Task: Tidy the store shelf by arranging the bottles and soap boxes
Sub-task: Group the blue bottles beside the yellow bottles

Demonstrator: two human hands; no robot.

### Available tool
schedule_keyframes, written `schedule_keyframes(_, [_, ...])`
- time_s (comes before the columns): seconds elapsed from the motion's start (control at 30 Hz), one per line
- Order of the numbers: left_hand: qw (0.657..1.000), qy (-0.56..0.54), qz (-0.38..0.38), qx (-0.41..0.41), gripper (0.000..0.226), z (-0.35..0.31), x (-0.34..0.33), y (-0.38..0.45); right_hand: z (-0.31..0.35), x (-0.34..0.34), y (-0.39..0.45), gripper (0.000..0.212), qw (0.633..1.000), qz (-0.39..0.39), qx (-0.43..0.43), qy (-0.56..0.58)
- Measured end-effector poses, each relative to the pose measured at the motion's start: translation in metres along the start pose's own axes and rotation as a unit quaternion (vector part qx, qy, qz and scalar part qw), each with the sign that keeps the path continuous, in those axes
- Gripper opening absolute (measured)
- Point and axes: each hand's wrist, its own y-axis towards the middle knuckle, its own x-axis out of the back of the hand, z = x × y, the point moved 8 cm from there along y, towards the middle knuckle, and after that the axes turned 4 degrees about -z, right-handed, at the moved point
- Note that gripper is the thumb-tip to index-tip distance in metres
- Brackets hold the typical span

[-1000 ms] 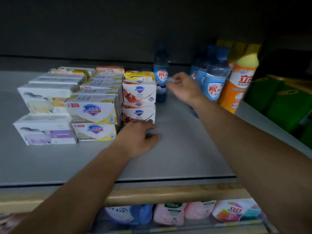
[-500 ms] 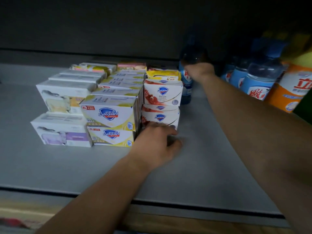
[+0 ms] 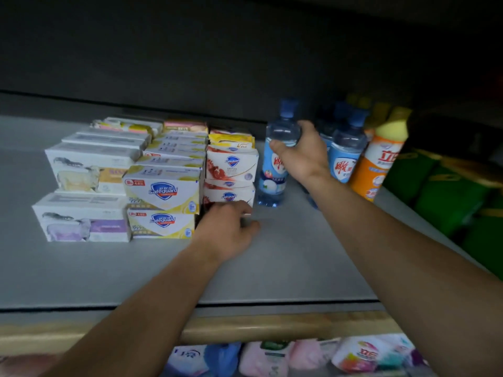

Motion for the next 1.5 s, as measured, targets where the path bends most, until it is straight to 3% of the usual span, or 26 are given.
schedule_keyframes(0.07, [0.998,-0.06,-0.034,0.006,0.037,-0.005,0.008,-0.001,0.006,0.016,-0.02,0.065,1.0,0.006,-0.001,-0.001])
schedule_keyframes(0.17, [0.985,-0.163,-0.051,-0.027,0.054,-0.019,0.016,-0.005,0.014,0.041,-0.048,0.05,1.0,0.005,0.0,0.016])
schedule_keyframes(0.27, [0.952,-0.297,0.028,-0.062,0.049,-0.041,0.011,-0.015,0.021,0.064,-0.067,0.026,0.998,-0.003,-0.011,0.056])
schedule_keyframes(0.4, [0.906,-0.4,0.109,-0.08,0.055,-0.063,0.009,-0.024,0.022,0.074,-0.079,0.028,0.99,0.002,-0.06,0.129])
schedule_keyframes(0.5, [0.87,-0.472,0.14,-0.041,0.045,-0.065,0.009,-0.029,0.016,0.066,-0.082,0.032,0.981,0.037,-0.1,0.162])
schedule_keyframes(0.63, [0.771,-0.588,0.229,0.091,0.052,-0.059,-0.004,-0.042,-0.004,0.042,-0.088,0.038,0.945,0.125,-0.189,0.237])
schedule_keyframes(0.73, [0.718,-0.609,0.299,0.155,0.059,-0.061,-0.009,-0.049,-0.022,0.029,-0.093,0.035,0.921,0.148,-0.233,0.276])
schedule_keyframes(0.83, [0.677,-0.637,0.318,0.185,0.065,-0.063,-0.009,-0.052,-0.03,0.022,-0.097,0.036,0.903,0.149,-0.265,0.303])
schedule_keyframes(1.0, [0.665,-0.645,0.322,0.193,0.062,-0.058,-0.012,-0.05,-0.031,0.016,-0.095,0.033,0.902,0.14,-0.269,0.307])
schedule_keyframes(1.07, [0.66,-0.647,0.336,0.183,0.059,-0.056,-0.013,-0.049,-0.03,0.016,-0.096,0.033,0.876,0.154,-0.271,0.368])
schedule_keyframes(1.17, [0.673,-0.632,0.351,0.154,0.057,-0.053,-0.017,-0.049,-0.016,0.026,-0.095,0.025,0.844,0.175,-0.22,0.456])
schedule_keyframes(1.23, [0.708,-0.619,0.317,0.126,0.057,-0.051,-0.018,-0.042,-0.005,0.039,-0.089,0.019,0.88,0.153,-0.152,0.423])
schedule_keyframes(1.33, [0.827,-0.536,0.167,0.037,0.042,-0.047,-0.005,-0.025,0.018,0.061,-0.081,0.042,0.957,0.068,-0.061,0.275])
schedule_keyframes(1.4, [0.902,-0.419,0.098,-0.047,0.048,-0.053,0.005,-0.023,0.032,0.071,-0.08,0.049,0.978,0.0,-0.016,0.207])
schedule_keyframes(1.43, [0.923,-0.374,0.063,-0.067,0.05,-0.054,0.009,-0.024,0.037,0.074,-0.081,0.05,0.982,-0.025,-0.003,0.186])
schedule_keyframes(1.5, [0.934,-0.348,0.003,-0.085,0.05,-0.053,0.017,-0.024,0.041,0.073,-0.084,0.049,0.984,-0.046,-0.001,0.171])
